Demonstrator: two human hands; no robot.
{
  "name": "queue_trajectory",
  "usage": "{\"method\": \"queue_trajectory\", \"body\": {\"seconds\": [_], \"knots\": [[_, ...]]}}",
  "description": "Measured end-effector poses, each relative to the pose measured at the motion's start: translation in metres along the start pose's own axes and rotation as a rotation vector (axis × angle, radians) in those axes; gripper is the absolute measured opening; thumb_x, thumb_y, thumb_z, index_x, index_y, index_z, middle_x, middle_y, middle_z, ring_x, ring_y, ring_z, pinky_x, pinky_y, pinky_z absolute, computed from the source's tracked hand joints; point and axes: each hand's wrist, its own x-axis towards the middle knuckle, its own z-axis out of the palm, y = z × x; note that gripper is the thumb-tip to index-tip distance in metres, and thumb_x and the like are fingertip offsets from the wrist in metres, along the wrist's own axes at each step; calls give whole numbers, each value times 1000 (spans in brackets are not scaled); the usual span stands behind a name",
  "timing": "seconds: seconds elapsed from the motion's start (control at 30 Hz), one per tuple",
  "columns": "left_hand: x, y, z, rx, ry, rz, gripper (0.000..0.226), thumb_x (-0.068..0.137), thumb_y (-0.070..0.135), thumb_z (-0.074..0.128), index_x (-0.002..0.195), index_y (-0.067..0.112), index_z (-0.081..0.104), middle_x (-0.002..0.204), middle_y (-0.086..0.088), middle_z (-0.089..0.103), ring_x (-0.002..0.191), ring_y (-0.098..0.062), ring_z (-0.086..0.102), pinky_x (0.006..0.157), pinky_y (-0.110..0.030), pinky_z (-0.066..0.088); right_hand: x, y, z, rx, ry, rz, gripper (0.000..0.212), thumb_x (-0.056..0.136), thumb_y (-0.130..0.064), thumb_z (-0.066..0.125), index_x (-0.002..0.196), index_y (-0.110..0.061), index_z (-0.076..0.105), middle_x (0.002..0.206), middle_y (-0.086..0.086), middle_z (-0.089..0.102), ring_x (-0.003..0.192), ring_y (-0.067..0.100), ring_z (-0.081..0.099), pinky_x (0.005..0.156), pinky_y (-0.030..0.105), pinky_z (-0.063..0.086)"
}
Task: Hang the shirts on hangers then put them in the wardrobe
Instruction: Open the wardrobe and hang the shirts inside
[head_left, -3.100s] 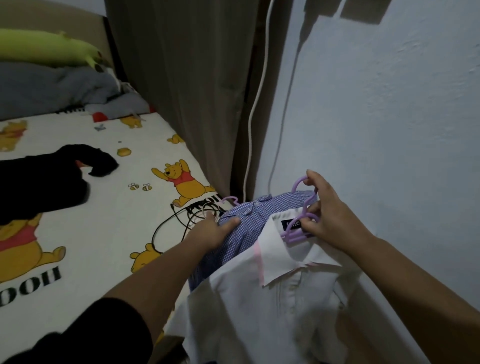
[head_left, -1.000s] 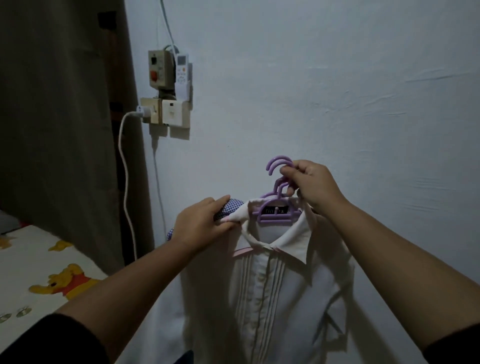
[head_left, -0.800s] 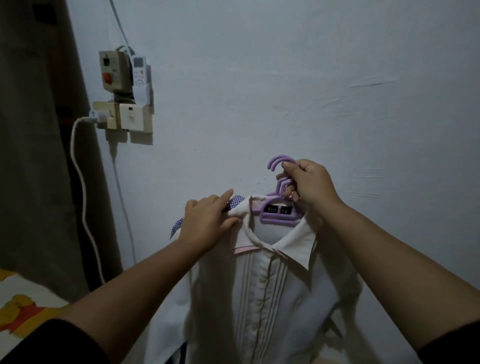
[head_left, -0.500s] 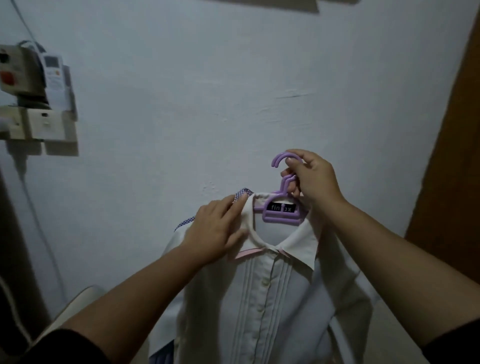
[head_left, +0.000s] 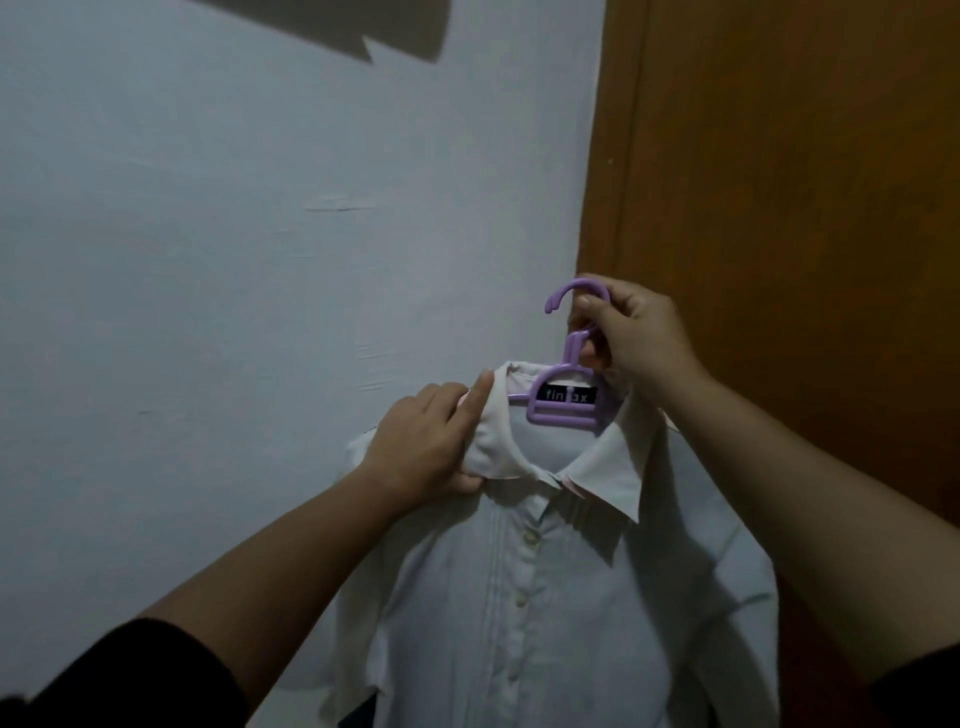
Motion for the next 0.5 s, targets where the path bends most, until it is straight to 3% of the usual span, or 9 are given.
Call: {"method": "queue_trajectory", "body": {"seconds": [0.1,0.17,0.23,0.3,0.5], "knots": [[40,25,12,-47,55,35,115,49,47,81,141,3,30,91,-19,61,69,-33,59,48,-36,49,-3,5,-51,-150,-17,-72,32,96,-18,51,128,-21,55,85,-3,63,68,6,59,54,11,49],[69,46,18,-65,95,46,117,45,46,84,140,3,31,88,-18,61,67,-33,59,45,-35,48,-9,13,-85,-251,-5,-111,49,94,-23,55,140,-25,40,103,-5,61,89,5,60,63,8,49],[97,67,22,-82,132,60,120,43,46,86,140,3,31,86,-18,61,65,-33,59,44,-34,46,-20,31,-120,-508,89,-187,73,87,-42,62,148,-25,24,134,1,48,119,13,50,91,21,46],[122,88,26,-124,168,62,122,43,47,87,142,4,29,86,-18,61,66,-33,58,44,-34,46,-35,55,-157,-852,189,-284,91,75,-63,58,148,-25,19,150,4,32,135,21,33,107,42,29],[179,146,39,-224,209,112,127,47,54,86,146,6,22,88,-17,61,66,-30,58,48,-31,46,-63,101,-265,-1432,224,-388,104,61,-73,59,142,-17,25,146,7,29,133,27,28,104,60,27]]}}
